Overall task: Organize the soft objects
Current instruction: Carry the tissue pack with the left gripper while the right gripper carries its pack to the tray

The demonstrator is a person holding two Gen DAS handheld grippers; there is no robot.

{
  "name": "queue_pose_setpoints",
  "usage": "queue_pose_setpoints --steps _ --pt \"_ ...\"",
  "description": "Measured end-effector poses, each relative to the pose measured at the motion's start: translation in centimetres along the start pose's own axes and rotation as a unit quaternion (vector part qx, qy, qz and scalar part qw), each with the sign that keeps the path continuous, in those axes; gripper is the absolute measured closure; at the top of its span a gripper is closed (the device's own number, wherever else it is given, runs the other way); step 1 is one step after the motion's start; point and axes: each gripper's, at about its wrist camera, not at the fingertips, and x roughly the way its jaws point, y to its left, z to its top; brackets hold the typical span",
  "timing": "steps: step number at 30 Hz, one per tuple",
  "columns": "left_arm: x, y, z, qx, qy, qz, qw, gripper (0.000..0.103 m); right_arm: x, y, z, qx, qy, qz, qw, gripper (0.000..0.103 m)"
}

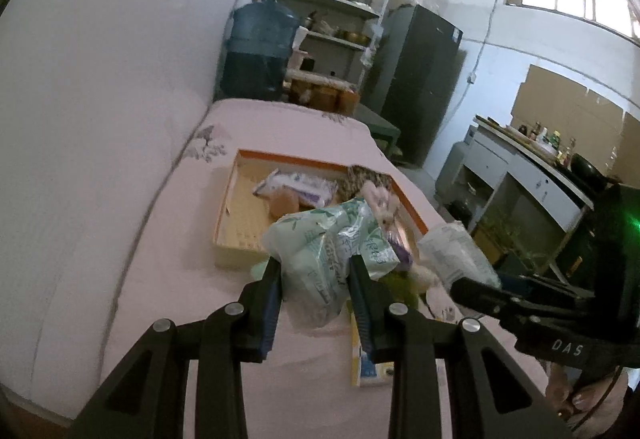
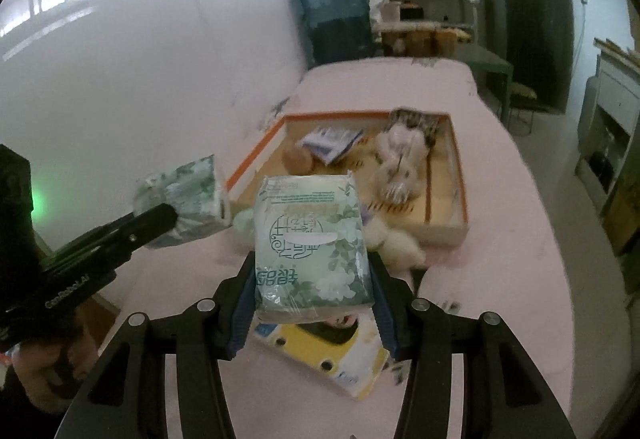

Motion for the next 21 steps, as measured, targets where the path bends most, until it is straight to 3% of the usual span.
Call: queue_pose_setpoints --steps 11,21 --pt "0.8 -0.9 4.0 -0.013 -0.036 0.026 0.999 0.07 0.3 -1.7 5.1 -0.002 -0.029 0.0 1.0 0.05" --pt "3.8 0.2 6.7 -0.037 -0.051 0.067 0.9957 0.07 3.7 -2.2 8.3 0.006 -0.034 0.012 0.999 0.05"
